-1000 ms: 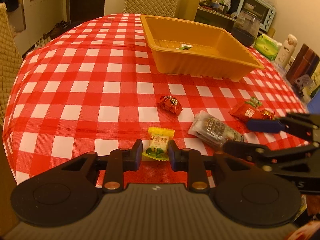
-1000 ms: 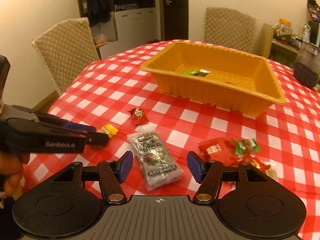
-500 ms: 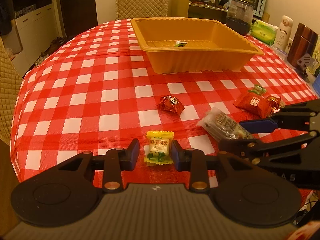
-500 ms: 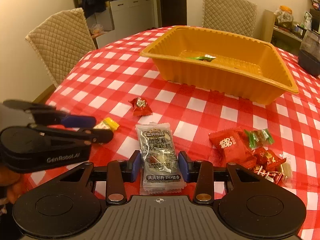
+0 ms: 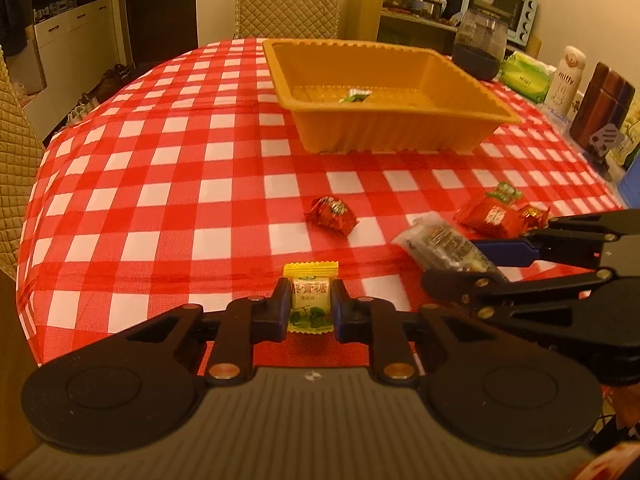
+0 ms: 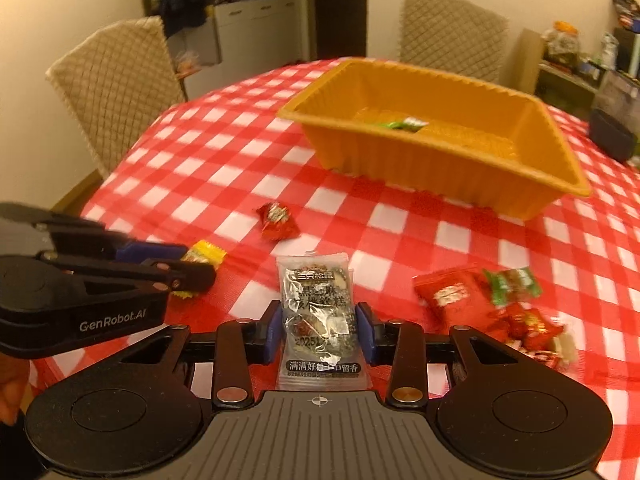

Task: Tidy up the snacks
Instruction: 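Grasp the yellow candy with left tool while right tool grasps the clear silver packet, then carry the yellow candy and silver packet with both tools over the orange tray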

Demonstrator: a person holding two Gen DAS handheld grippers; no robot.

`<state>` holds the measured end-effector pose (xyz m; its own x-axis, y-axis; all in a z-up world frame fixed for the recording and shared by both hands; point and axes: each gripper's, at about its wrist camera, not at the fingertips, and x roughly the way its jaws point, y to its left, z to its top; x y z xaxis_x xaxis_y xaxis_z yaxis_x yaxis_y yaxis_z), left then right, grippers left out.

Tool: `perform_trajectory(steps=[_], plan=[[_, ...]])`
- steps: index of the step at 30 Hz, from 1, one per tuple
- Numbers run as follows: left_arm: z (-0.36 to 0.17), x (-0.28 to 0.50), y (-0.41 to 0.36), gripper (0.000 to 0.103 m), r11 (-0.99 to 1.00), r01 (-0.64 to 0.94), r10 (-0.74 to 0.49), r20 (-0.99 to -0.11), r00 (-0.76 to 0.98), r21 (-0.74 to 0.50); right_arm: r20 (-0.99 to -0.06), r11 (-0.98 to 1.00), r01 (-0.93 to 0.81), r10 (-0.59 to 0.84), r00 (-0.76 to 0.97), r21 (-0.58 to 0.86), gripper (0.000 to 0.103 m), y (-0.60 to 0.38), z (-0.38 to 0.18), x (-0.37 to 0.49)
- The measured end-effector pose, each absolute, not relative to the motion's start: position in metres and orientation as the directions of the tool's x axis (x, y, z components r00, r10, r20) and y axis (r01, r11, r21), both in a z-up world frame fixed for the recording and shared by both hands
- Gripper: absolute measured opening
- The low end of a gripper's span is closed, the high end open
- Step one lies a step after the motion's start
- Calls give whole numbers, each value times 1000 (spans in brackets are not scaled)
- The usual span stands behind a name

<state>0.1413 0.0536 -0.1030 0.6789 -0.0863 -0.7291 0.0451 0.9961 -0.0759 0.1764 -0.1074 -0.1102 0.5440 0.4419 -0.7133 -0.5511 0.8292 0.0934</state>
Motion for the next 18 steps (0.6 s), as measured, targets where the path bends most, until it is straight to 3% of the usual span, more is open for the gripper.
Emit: perform_trajectory(steps=[18], plan=[[-15, 184, 16, 18, 980, 178, -193, -618, 762, -86, -577, 927, -346, 365, 731, 149, 39, -175, -29, 213]])
